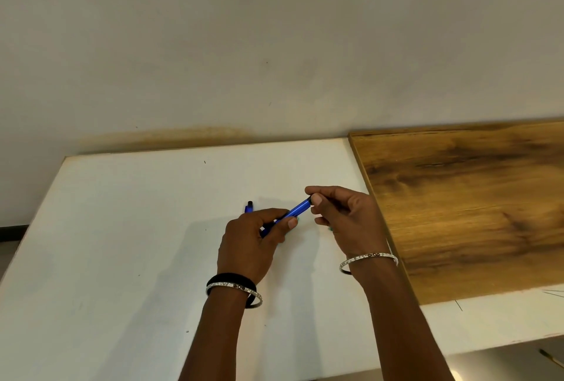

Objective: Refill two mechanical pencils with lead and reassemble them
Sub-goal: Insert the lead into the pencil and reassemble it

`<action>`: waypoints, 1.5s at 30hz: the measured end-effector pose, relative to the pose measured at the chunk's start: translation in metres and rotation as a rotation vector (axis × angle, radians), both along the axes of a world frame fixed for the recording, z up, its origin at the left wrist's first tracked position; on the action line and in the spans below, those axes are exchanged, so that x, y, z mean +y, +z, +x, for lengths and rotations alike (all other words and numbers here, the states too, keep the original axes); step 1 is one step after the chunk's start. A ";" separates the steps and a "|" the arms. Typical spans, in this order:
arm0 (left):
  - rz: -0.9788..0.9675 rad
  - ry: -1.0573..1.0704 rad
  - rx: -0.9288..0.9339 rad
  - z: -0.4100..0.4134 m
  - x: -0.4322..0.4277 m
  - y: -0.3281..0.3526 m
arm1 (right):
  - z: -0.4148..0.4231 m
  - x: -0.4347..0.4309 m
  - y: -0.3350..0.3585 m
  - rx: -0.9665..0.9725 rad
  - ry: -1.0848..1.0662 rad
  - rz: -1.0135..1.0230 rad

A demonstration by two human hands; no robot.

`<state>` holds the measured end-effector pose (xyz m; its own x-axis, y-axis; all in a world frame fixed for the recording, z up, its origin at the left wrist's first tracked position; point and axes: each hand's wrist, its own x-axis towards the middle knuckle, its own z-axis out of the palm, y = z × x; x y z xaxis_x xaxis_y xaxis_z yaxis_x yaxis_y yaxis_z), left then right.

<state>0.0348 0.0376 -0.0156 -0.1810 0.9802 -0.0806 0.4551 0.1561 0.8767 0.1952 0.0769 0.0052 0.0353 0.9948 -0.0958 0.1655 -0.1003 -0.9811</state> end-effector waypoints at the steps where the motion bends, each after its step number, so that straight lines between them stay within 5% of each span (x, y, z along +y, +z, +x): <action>1: -0.004 0.001 0.006 0.000 0.000 0.000 | 0.001 0.000 0.001 0.004 0.005 -0.012; 17: 0.047 -0.031 -0.062 0.009 0.000 0.008 | -0.010 -0.004 0.004 0.309 0.049 -0.293; 21: 0.008 -0.073 -0.136 0.012 0.001 0.012 | -0.018 -0.005 0.002 0.293 0.049 -0.221; 27: -0.134 -0.281 -0.400 0.003 -0.001 0.017 | -0.002 0.002 0.006 0.964 -0.237 -0.188; 33: -0.235 -0.517 -0.544 0.011 -0.005 0.025 | 0.015 0.004 0.006 1.320 -0.276 -0.226; 45: -0.214 -0.477 -0.631 0.008 -0.007 0.029 | 0.025 0.002 0.007 1.352 -0.246 -0.205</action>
